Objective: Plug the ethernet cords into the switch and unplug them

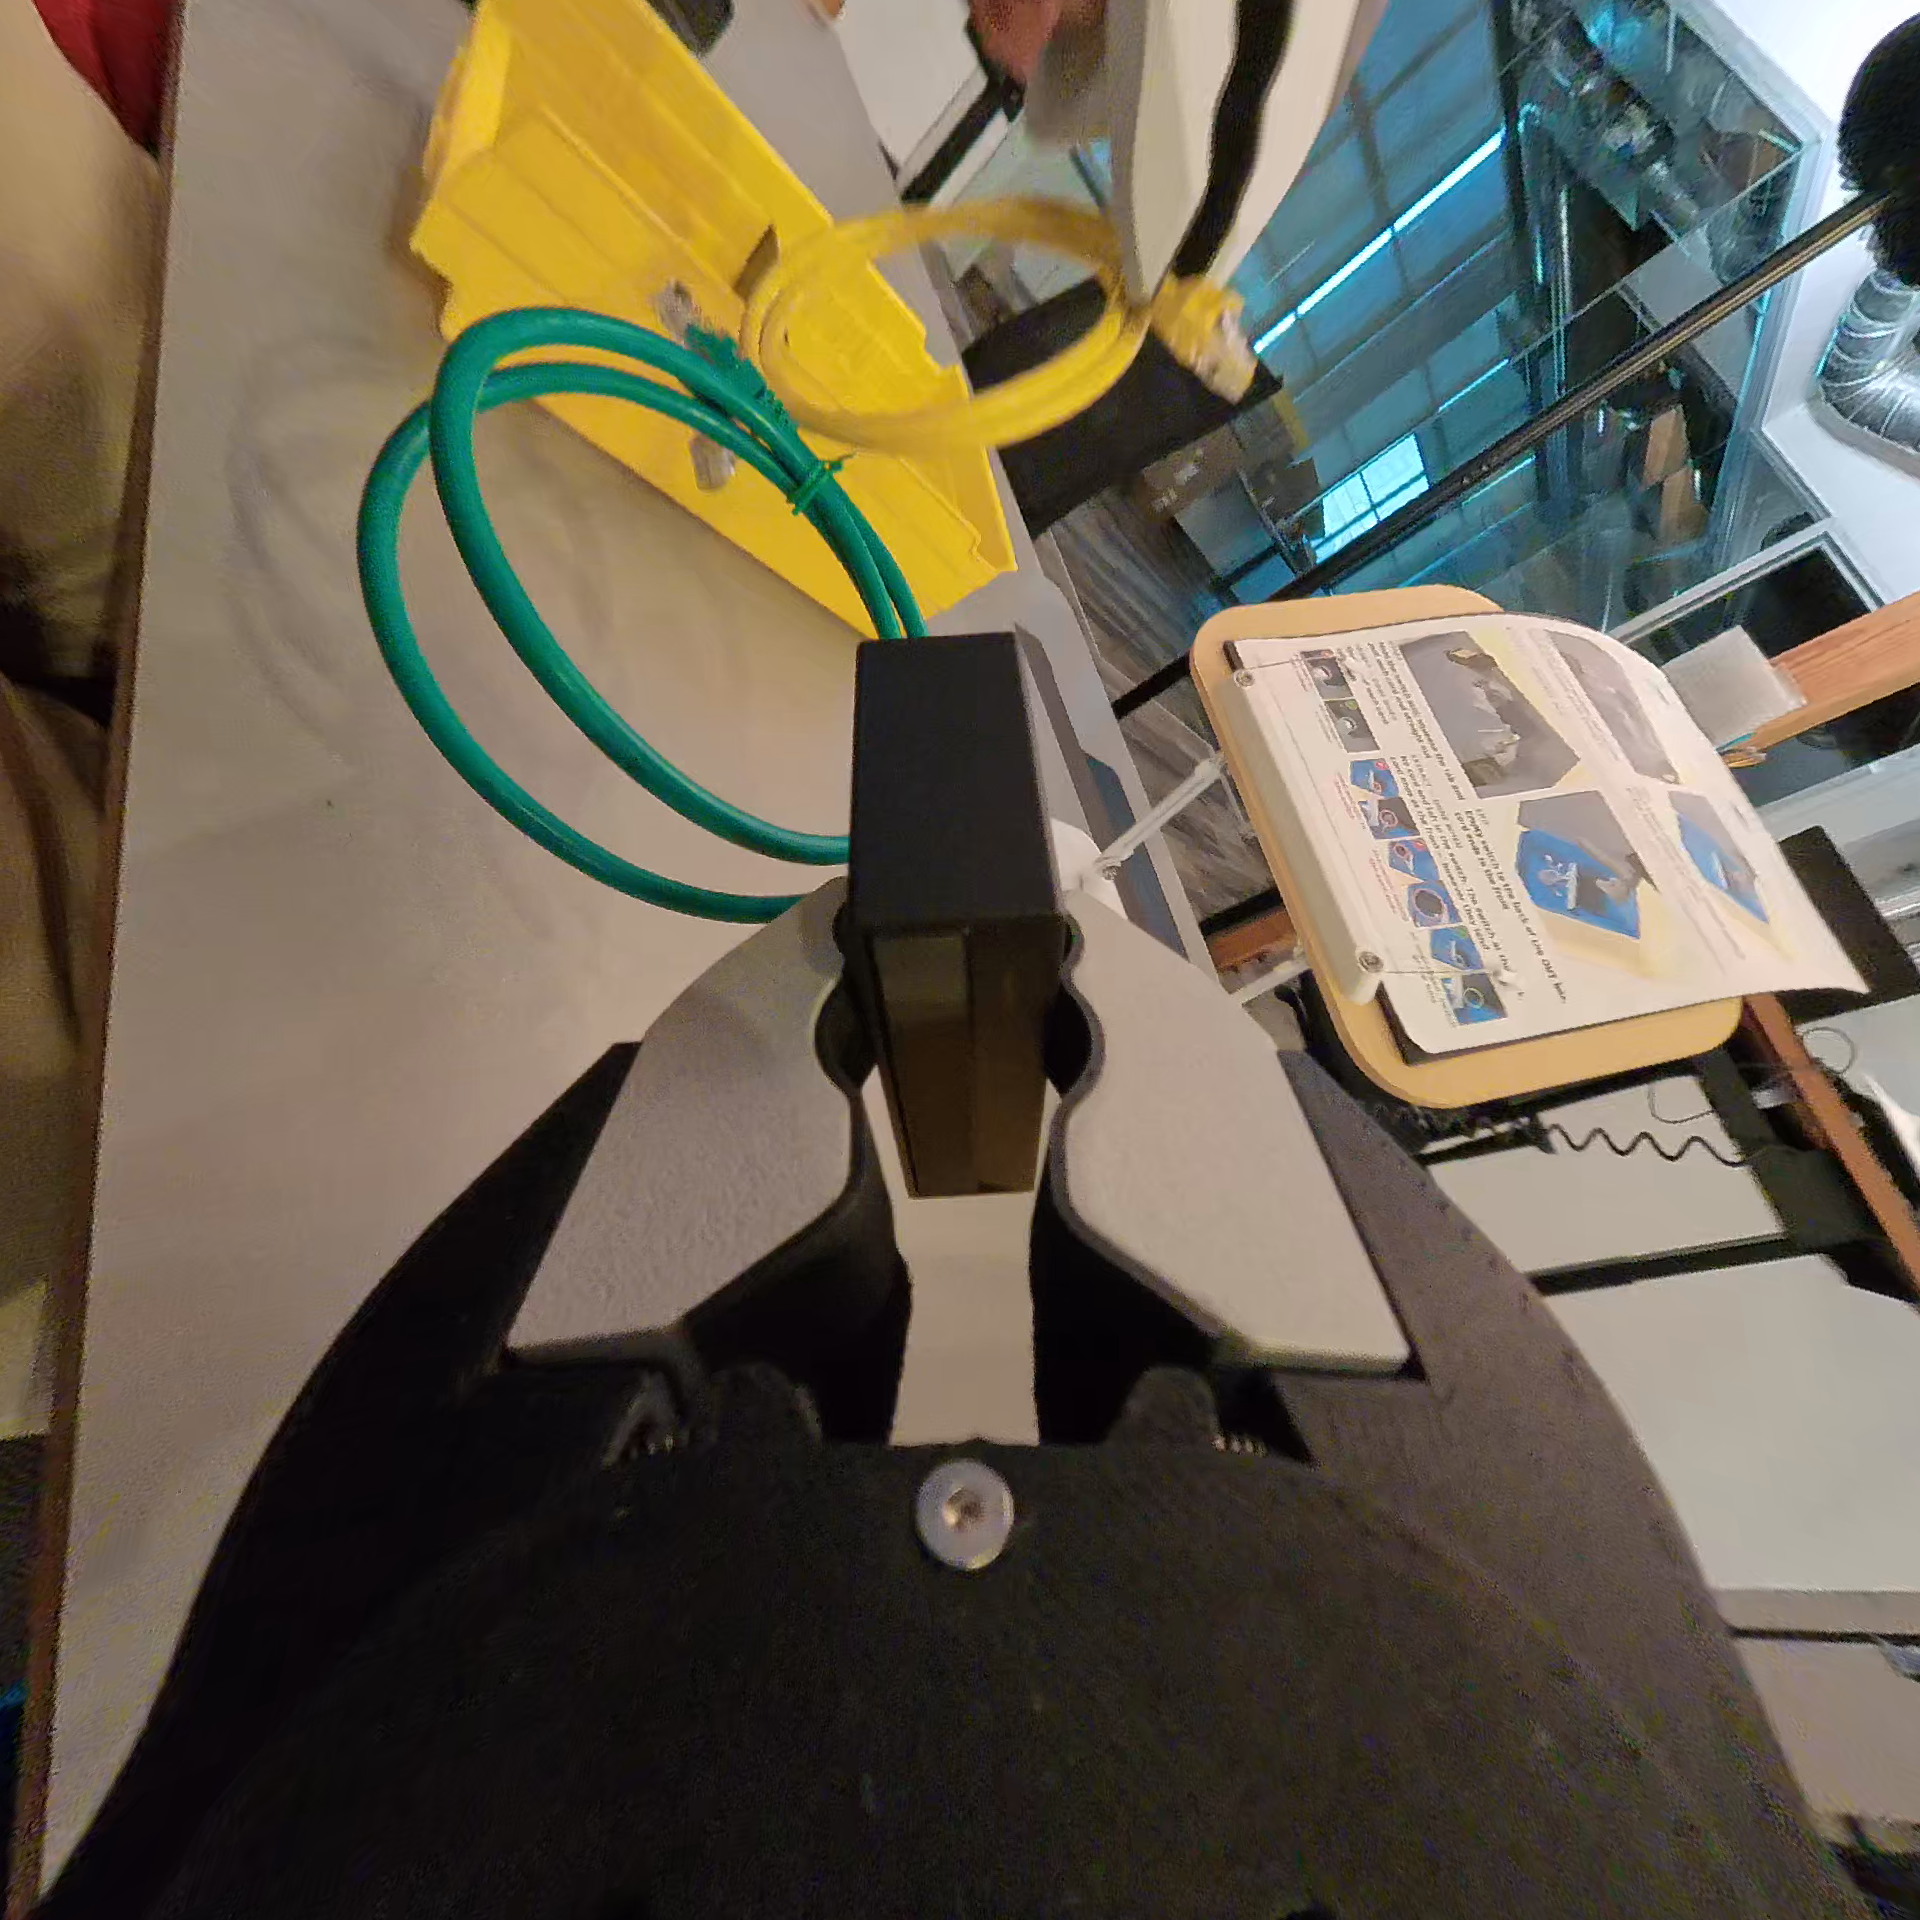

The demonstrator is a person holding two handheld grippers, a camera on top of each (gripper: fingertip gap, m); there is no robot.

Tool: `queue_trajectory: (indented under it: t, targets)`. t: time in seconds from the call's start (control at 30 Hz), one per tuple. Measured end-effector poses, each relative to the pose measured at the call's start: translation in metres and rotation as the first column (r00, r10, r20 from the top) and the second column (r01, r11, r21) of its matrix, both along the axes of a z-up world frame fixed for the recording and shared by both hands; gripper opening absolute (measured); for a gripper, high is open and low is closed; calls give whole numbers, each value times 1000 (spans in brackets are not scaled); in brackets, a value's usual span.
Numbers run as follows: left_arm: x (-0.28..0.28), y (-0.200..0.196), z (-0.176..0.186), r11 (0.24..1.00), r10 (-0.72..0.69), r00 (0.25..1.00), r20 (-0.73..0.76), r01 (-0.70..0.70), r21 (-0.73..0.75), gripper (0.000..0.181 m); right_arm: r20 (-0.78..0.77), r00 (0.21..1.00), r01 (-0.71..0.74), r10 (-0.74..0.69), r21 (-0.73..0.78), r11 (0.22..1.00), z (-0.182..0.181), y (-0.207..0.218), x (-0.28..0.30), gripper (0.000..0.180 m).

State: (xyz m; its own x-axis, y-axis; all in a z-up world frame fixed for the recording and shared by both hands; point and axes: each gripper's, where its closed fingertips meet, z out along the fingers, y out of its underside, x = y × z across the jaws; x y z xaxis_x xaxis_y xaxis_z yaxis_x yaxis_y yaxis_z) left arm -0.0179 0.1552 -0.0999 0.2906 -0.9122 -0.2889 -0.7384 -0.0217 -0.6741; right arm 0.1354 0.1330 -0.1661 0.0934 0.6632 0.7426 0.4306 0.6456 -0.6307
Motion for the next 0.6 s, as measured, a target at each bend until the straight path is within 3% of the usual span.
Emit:
queue_trajectory:
  t: [0.07,0.17,0.37,0.6]
  targets:
    - [5,-17,9,996,-84,995,-55,84,-4,10,28,1000,3,-3,21,1000,-1,0,-4,29]
    - [28,-42,23,976,-199,980,17,199,-84,10,29,1000,2,-3,46,999,1,-1,-9,29]
    - [67,-52,-38,934,-207,978,-39,185,-305,10,19,1000,-8,6,120,993,13,-11,-20,29]
    - [92,-50,-53,904,-216,976,21,208,-374,10,-41,999,-21,28,149,989,32,-21,-22,29]
